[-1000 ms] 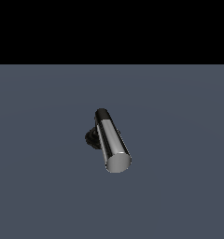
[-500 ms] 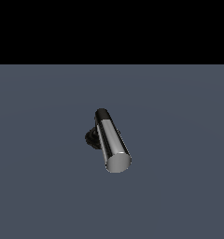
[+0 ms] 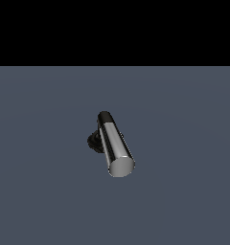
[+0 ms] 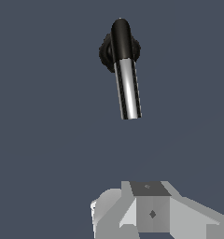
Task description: Turn on the faucet by rotating a designated handle.
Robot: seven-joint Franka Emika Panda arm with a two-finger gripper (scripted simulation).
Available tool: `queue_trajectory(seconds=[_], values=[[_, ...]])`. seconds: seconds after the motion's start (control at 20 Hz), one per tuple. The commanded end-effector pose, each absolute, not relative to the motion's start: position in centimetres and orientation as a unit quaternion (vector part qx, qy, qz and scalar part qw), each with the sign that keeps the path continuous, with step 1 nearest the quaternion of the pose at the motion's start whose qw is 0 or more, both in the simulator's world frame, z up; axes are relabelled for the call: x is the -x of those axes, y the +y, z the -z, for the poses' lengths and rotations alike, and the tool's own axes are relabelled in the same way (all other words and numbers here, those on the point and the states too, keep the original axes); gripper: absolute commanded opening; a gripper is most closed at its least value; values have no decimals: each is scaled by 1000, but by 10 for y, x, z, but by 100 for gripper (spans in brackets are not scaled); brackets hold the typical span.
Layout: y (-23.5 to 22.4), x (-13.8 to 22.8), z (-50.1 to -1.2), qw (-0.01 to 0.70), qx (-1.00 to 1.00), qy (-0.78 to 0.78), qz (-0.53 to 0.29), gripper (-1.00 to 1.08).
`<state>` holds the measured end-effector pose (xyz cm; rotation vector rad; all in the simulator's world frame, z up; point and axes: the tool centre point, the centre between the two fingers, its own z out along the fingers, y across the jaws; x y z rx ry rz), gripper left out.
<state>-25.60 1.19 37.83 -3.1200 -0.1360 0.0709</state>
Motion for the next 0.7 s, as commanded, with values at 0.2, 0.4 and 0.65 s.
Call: queue_trajectory(seconds=[0.2, 0.4, 0.65], values=[[16, 252, -325, 7, 998, -67, -18, -100], [19, 248, -294, 6, 997, -79, -16, -100], [22, 245, -259, 5, 995, -94, -13, -100]])
